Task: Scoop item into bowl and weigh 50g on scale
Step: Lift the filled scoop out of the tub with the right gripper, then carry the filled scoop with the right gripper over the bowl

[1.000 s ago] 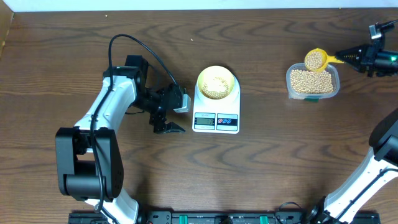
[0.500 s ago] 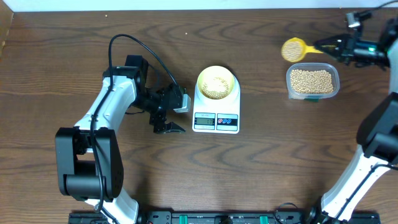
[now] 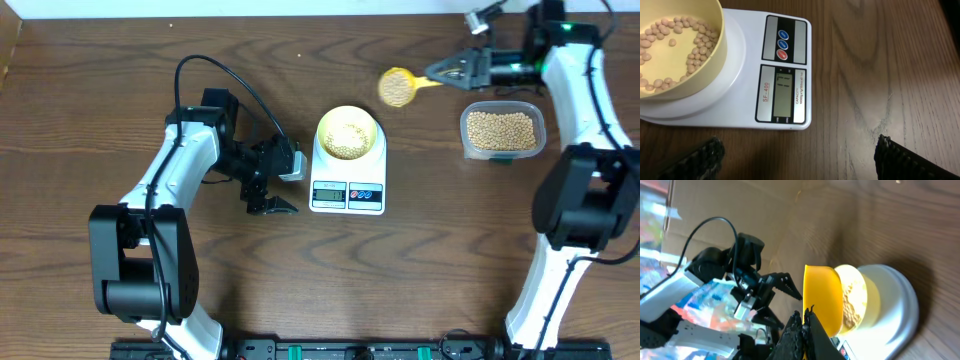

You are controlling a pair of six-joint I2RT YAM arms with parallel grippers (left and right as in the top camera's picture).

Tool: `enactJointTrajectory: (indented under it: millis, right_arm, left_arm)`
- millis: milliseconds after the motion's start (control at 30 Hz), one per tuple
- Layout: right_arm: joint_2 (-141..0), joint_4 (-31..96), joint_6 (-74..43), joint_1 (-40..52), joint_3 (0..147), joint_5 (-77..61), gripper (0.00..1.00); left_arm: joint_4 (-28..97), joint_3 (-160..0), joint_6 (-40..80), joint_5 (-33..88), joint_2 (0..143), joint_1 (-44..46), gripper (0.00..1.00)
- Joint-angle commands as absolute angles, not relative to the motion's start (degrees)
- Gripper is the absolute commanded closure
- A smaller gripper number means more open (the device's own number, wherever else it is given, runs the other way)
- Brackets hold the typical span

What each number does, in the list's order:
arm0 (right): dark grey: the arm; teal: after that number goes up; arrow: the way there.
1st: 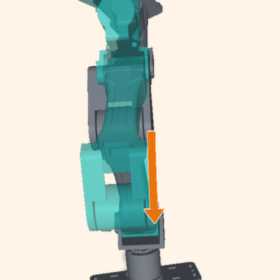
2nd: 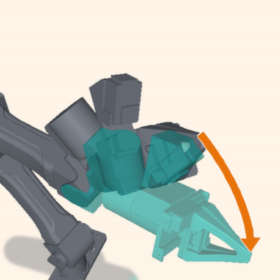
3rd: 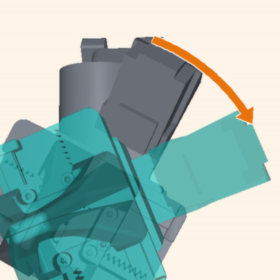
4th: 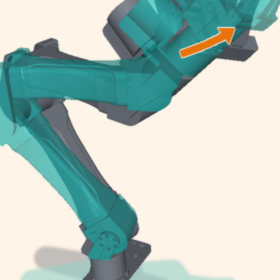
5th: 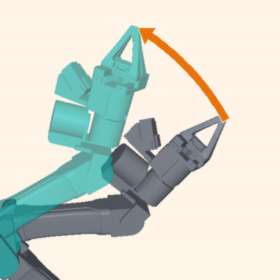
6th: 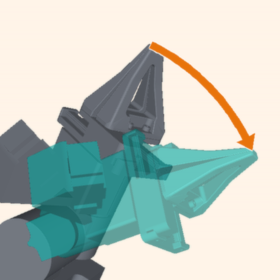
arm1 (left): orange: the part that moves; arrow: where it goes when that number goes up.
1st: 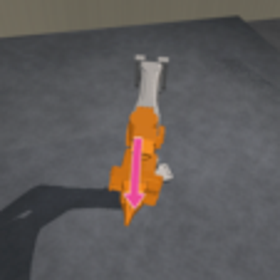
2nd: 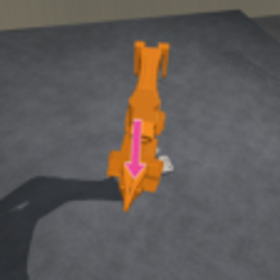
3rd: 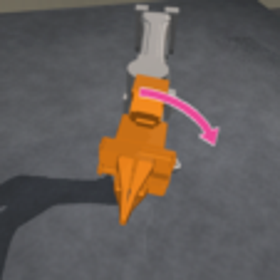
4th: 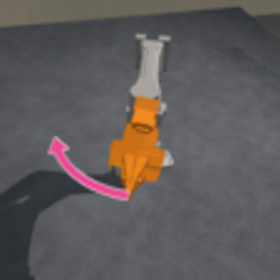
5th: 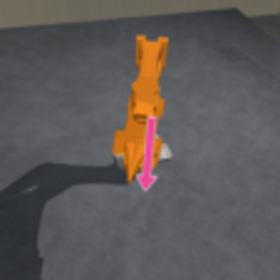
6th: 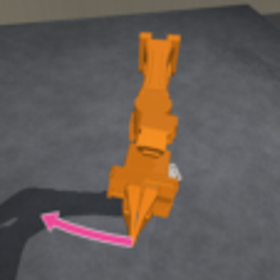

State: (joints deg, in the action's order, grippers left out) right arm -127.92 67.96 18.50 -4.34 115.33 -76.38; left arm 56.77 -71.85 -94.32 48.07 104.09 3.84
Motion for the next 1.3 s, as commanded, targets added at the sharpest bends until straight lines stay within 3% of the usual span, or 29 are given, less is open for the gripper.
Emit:
enactJointTrajectory:
  millis: [0,867,1100,1267]
  right_arm:
    - [-128.60,65.39,16.05,-1.54,115.07,-78.81,0.99]
    - [-128.60,56.12,16.36,4.01,115.07,-72.95,0.99]
    - [-128.60,56.16,17.37,5.17,115.07,-61.36,0.99]
    - [-128.60,56.14,20.40,5.96,115.07,-61.12,0.99]
  left_arm:
    - [57.08,-71.72,-94.85,48.40,103.74,3.70,0.02]
    - [57.08,-71.72,-94.85,48.40,103.74,3.70,0.02]
    - [57.08,-71.72,-94.85,48.40,103.74,3.70,0.02]
    - [57.08,-71.72,-94.85,48.40,103.74,3.70,0.02]
